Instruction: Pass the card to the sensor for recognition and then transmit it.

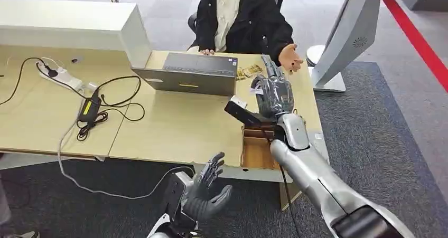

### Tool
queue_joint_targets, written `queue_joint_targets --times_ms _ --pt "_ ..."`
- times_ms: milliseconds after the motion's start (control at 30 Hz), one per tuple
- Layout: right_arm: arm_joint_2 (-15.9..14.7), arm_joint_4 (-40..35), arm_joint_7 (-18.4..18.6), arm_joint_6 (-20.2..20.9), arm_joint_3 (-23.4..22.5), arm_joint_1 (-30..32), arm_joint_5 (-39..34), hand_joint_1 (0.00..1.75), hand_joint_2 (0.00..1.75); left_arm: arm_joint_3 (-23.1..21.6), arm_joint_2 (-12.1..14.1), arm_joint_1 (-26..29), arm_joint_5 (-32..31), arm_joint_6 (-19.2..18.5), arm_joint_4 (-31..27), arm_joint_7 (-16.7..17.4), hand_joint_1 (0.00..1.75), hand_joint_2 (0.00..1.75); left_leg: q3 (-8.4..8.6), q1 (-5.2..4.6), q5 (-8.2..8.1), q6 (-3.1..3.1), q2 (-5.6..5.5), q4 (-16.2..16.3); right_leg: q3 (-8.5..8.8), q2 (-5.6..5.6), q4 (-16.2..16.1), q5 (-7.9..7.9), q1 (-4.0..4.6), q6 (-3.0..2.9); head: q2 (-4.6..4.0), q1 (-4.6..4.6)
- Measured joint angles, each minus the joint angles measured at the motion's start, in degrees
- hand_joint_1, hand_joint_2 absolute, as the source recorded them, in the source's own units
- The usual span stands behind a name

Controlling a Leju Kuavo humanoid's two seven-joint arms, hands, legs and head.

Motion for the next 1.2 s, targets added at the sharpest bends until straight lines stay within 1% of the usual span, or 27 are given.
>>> queue_joint_targets --times_ms 67,167,233,333,367,433,467,500,633,800,1033,1167,1200 --pt "-1.9 -4.0 1.9 0.0 -1.7 2.8 1.9 1.75 1.75 0.0 0.9 0.4 0.0 0.2 -1.0 0.9 0.00 1.75 0.00 -0.01 0.00 0.00 0.01 0.0 -0.02 0.01 0.0 0.01 -0.02 0.00 0.00 0.02" --pt "-4.9 -10.7 4.4 -0.1 -6.4 6.9 3.1 1.75 1.75 0.0 1.9 0.9 0.7 0.7 -1.9 1.1 0.00 1.75 0.04 -0.03 -0.01 0.01 0.03 0.0 0.05 0.02 -0.1 0.01 -0.04 0.01 0.00 0.04" --pt "-6.4 -14.2 5.4 -0.1 -9.1 9.9 3.7 1.75 1.75 0.0 2.5 1.2 1.0 1.0 -2.4 1.1 0.00 1.75 0.03 -0.03 -0.01 0.01 0.01 0.0 0.05 0.01 -0.1 0.02 -0.07 0.02 0.00 0.02" --pt "-8.5 -19.5 6.9 -0.1 -14.4 14.3 4.9 1.75 1.75 0.0 3.1 1.6 1.3 1.9 -3.0 0.9 0.00 1.75 0.07 -0.06 -0.02 0.02 0.03 0.0 0.03 0.02 -0.1 0.03 -0.08 0.02 0.00 0.00" --pt "-8.9 -20.6 7.0 -0.1 -15.8 15.6 4.9 1.75 1.75 0.0 3.2 1.7 1.6 2.0 -3.0 0.7 0.00 1.75 0.07 -0.06 -0.02 0.02 0.01 0.0 0.04 0.02 -0.1 0.03 -0.08 0.02 0.00 0.02" --pt "-10.0 -23.5 7.0 -0.1 -20.2 18.1 4.5 1.75 1.75 0.0 3.3 2.3 1.9 3.3 -3.1 -0.2 0.00 1.75 0.06 -0.06 -0.02 0.02 0.00 0.0 0.06 0.02 -0.1 0.02 -0.07 0.02 0.00 0.00" --pt "-10.1 -23.8 7.0 -0.1 -20.4 19.2 4.5 1.75 1.75 0.0 3.3 2.7 1.9 3.4 -3.1 -0.2 0.00 1.75 0.05 -0.06 -0.02 0.02 0.00 0.0 0.05 0.02 -0.1 0.02 -0.07 0.02 0.00 0.02" --pt "-10.7 -25.1 7.0 -0.1 -23.1 20.1 4.4 1.75 1.75 0.0 3.1 2.8 1.9 4.0 -3.4 -0.4 0.00 1.75 0.04 -0.05 -0.02 0.02 0.02 0.0 0.04 0.02 0.0 0.03 -0.07 0.02 0.00 0.00" --pt "-11.4 -27.1 7.0 -0.1 -28.0 22.4 4.5 1.75 1.75 -0.4 3.1 2.7 1.9 4.2 -3.4 -0.7 0.00 1.75 0.05 -0.05 -0.02 0.02 0.04 0.0 0.04 0.03 0.0 0.03 -0.07 0.01 0.00 0.02" --pt "-11.8 -27.1 7.6 -0.1 -30.4 23.2 5.7 1.75 1.75 -0.4 3.1 2.5 2.1 3.3 -3.4 -1.0 0.00 1.75 0.05 -0.05 -0.01 0.02 0.04 0.0 0.04 0.03 0.0 0.03 -0.06 0.01 0.00 0.02" --pt "-12.0 -24.9 8.8 0.0 -30.8 23.2 6.7 1.75 1.75 -0.4 3.0 2.1 2.8 2.2 -3.3 -1.4 0.00 1.75 0.05 -0.05 -0.01 0.02 0.04 0.0 0.04 0.03 0.0 0.03 -0.06 0.01 0.00 0.00" --pt "-12.9 -22.4 11.9 0.5 -30.2 23.2 3.8 1.75 1.75 -0.5 2.9 1.8 3.1 0.4 -3.3 -1.4 0.00 1.75 0.03 -0.05 -0.01 0.02 0.03 0.0 0.02 0.03 0.0 0.02 -0.07 0.01 0.00 0.00" --pt "-13.2 -21.5 12.2 0.7 -29.9 23.3 3.1 1.75 1.75 -0.5 2.9 1.7 3.2 -0.1 -3.3 -1.4 0.00 1.75 0.03 -0.05 -0.01 0.02 0.03 0.0 0.03 0.03 0.0 0.02 -0.07 0.01 0.00 0.02"
